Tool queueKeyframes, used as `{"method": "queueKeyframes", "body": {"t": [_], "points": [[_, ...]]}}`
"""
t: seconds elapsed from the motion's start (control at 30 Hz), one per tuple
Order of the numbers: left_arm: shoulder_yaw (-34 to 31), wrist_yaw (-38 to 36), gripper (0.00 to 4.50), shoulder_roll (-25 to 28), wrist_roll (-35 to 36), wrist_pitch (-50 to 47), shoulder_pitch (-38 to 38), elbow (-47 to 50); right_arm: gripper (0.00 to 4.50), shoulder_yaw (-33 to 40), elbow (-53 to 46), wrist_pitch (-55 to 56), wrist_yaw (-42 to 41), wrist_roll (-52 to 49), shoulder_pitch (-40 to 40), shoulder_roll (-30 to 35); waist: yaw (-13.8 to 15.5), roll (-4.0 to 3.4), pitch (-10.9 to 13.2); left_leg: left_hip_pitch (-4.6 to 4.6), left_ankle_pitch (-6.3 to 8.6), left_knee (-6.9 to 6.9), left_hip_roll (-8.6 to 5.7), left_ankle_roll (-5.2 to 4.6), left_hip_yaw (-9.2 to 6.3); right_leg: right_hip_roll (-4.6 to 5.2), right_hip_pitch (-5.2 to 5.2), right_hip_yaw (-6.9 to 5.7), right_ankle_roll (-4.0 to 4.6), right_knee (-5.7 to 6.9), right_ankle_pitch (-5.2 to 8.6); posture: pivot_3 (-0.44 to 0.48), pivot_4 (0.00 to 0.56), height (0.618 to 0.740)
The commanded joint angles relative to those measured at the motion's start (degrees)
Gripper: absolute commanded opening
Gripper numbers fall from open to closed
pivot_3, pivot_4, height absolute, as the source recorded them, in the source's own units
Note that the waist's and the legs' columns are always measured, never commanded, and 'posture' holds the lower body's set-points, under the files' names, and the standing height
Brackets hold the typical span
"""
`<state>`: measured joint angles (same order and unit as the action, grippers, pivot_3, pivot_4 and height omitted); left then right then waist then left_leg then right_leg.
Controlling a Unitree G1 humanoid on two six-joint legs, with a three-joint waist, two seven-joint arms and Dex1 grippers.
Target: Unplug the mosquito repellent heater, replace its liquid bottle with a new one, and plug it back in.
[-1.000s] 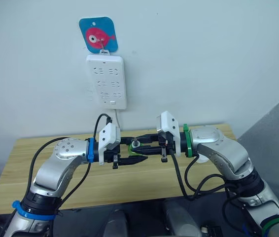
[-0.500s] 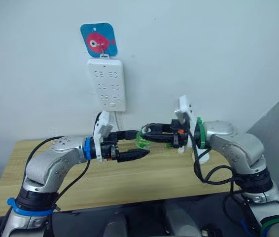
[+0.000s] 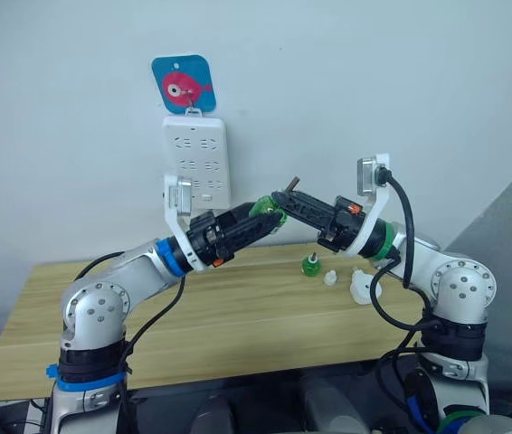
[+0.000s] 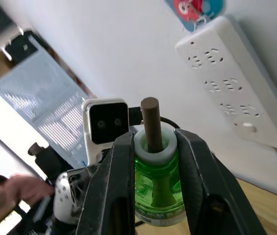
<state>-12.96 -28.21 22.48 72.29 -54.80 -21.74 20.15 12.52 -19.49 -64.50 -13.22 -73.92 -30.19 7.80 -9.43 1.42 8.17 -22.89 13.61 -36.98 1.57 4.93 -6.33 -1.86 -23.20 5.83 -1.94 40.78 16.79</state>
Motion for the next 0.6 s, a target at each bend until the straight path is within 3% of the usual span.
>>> {"method": "queueKeyframes", "body": {"t": [0.03, 0.2, 0.6], "points": [[-1.6, 4.7, 4.12, -0.9, 7.3, -0.2, -0.8, 1.4, 0.82, 1.7, -0.6, 2.5, 6.4, -7.7, 0.5, -1.0, 0.0, -0.01, -0.1, 0.01, 0.0, 0.0, 0.01, 0.0, 0.0, 0.0, 0.0, -0.01, -0.01, 0.0, 0.0, -0.126, 0.054, 0.74], [-1.1, 8.7, 4.12, -0.5, 13.8, -0.1, -0.6, 0.8, 0.82, 1.0, 0.0, 6.1, 12.7, -15.1, 1.3, -1.9, 0.0, -0.1, -0.4, 0.0, 0.0, 0.01, 0.01, -0.01, -0.01, -0.02, 0.0, -0.01, 0.0, 0.0, 0.01, -0.126, 0.054, 0.74], [0.1, 10.5, 4.12, 0.6, 17.8, 1.0, -1.3, 0.0, 0.82, -3.8, -0.2, 10.9, 16.5, -23.5, 3.3, 0.9, 0.0, -0.36, -0.7, 0.0, 0.0, 0.02, 0.0, -0.01, 0.0, -0.04, 0.0, 0.0, -0.07, -0.02, 0.07, -0.126, 0.057, 0.74]]}}
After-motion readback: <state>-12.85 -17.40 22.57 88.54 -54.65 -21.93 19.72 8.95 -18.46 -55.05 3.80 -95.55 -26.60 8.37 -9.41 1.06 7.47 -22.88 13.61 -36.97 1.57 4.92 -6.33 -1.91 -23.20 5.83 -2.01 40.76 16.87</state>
